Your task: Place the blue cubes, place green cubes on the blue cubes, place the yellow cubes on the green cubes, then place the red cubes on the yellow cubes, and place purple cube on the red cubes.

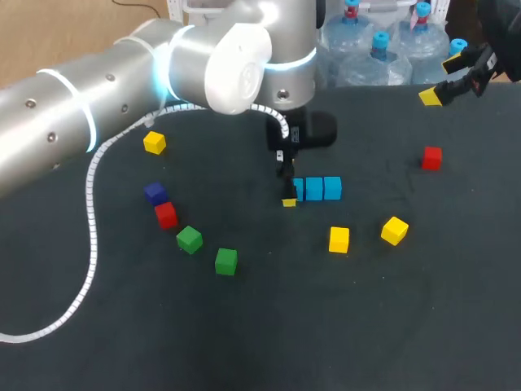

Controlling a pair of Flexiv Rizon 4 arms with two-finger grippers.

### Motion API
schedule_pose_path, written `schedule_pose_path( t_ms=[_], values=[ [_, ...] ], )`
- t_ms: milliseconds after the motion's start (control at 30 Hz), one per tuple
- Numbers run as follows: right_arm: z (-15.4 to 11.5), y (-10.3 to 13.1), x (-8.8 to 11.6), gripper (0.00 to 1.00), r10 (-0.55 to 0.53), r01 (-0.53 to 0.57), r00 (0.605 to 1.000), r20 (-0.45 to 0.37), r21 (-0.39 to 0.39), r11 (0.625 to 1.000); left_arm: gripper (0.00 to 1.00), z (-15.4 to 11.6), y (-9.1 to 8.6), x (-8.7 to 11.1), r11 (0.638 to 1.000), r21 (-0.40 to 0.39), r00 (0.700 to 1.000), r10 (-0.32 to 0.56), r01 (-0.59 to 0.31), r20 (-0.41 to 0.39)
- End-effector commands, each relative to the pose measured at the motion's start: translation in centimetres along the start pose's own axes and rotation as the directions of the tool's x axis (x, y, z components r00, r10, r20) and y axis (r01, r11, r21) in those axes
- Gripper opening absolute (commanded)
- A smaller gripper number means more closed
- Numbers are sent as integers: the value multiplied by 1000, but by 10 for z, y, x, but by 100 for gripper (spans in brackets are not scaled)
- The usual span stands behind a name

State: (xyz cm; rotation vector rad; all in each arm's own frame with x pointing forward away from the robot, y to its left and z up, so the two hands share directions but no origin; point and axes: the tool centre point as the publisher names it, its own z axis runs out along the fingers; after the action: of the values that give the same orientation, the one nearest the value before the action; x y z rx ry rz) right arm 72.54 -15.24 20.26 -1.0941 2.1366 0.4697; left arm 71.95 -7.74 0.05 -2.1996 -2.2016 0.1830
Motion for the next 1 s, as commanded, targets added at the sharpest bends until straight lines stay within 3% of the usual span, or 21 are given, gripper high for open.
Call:
schedule_pose_path(
  t_ms=[33, 333, 567, 800, 933, 1000],
  values=[
    [-1, 1, 0, 100, 0, 0, 1000, 0, 1, 1000, 100, -16, -5, 17, 1000, -13, 999, -22, 22, 38],
    [-1, 1, 0, 100, 0, 0, 1000, 0, 1, 1000, 100, -62, -12, 47, 985, -70, 976, -143, 156, 163],
    [-1, 1, 0, 100, 0, 0, 1000, 0, 1, 1000, 100, -90, -15, 69, 944, -108, 920, -271, 311, 284],
    [-1, 1, 0, 100, 0, 0, 1000, 0, 1, 1000, 100, -94, -19, 95, 890, -129, 865, -376, 436, 334],
    [-1, 1, 0, 100, 0, 0, 1000, 0, 1, 1000, 100, -97, -27, 104, 888, -142, 867, -373, 437, 331],
    [-1, 1, 0, 100, 0, 0, 1000, 0, 1, 1000, 100, -96, -32, 108, 895, -146, 881, -367, 422, 298]
  ],
)
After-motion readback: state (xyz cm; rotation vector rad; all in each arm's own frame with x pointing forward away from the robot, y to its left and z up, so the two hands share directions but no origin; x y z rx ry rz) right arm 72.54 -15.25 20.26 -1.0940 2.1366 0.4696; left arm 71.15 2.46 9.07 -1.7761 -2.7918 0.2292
